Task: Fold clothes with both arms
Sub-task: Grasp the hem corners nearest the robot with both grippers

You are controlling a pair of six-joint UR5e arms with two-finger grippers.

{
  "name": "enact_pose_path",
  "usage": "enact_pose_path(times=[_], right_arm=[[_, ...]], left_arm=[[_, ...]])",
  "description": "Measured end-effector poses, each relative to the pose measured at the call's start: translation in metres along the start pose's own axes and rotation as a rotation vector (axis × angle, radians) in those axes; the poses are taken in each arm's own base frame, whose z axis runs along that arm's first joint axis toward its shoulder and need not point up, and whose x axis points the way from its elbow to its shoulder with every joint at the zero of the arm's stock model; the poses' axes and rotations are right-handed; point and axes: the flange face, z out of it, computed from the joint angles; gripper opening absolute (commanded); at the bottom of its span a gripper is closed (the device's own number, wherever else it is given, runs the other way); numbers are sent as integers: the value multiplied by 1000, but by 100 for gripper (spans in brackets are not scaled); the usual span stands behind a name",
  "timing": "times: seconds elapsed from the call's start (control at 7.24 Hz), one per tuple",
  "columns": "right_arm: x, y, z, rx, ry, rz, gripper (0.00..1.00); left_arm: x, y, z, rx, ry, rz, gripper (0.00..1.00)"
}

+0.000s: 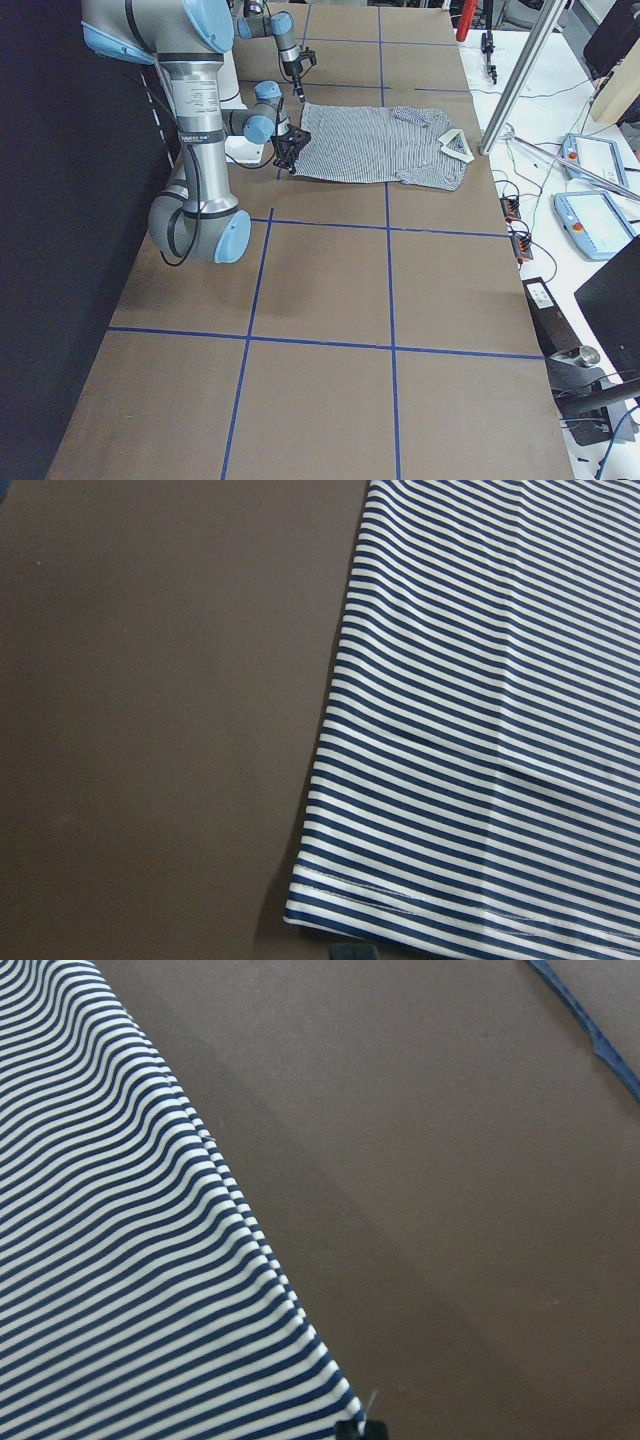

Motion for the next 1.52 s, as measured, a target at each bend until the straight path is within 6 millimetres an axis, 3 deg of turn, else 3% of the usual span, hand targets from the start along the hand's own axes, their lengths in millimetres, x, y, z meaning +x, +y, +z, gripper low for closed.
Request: enact_pose_path(times=[1.24, 1.52], right_arm=[[0, 0, 0, 0, 0, 0, 0], [0, 0, 0, -1, 1, -1, 0]], left_arm=[[-3, -5, 13, 13, -23, 0, 38], [-5, -5, 15, 13, -28, 2, 32]])
